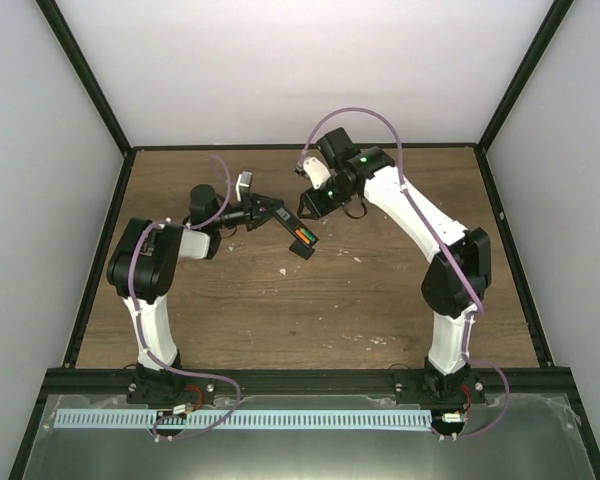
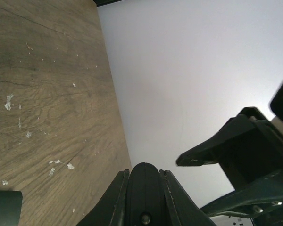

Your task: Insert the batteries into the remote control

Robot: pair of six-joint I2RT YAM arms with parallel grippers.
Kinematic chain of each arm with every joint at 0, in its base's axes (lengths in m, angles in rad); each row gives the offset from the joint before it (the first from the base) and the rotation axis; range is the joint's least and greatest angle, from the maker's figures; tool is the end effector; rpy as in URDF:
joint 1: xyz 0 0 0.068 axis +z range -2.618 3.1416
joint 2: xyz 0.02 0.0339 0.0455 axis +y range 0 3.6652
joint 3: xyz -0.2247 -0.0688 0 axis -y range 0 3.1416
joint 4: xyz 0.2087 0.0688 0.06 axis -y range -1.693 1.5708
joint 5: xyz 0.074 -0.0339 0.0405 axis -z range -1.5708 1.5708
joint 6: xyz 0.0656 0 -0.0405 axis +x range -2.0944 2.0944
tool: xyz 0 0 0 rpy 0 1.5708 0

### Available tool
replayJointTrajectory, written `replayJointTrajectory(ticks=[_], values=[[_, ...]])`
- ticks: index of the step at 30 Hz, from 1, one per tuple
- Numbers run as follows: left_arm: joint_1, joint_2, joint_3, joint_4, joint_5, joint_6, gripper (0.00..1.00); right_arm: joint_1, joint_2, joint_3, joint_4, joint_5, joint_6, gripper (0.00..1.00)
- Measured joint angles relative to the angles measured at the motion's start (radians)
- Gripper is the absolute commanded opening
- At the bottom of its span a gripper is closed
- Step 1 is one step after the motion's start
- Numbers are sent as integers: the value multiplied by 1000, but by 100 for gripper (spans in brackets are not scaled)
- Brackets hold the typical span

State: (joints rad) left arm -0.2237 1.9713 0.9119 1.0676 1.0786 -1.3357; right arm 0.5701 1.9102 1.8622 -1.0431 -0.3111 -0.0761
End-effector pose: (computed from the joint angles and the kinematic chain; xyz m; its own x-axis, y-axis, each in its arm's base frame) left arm 0.3451 -0.1378 0.1686 -0.9358 -0.2584 -0.2400 0.2324 0.0600 -0.9708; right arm 0.2999 0.2161 0.2542 -0.6966 -0.5326 -0.4808 -0.6877 0.6867 0.2357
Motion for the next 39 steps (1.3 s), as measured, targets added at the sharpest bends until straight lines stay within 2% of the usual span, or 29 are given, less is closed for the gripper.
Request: replayJointTrajectory(ticks=[7, 13, 18, 28, 39], values=[[11, 1, 0, 54, 11, -60, 0, -11, -81, -80, 105, -28, 35, 40], [23, 21, 0, 196, 14, -199, 0, -89, -174, -289, 235, -192, 106, 43], [26, 23, 0, 226, 3, -244, 0, -174, -248, -418, 328, -321, 171, 48], [27, 21, -4, 212, -21, -285, 0, -192, -268, -507, 453, -527, 284, 50], [27, 1, -18, 212, -31, -318, 0, -210, -236, -536, 482, -621, 360, 52]])
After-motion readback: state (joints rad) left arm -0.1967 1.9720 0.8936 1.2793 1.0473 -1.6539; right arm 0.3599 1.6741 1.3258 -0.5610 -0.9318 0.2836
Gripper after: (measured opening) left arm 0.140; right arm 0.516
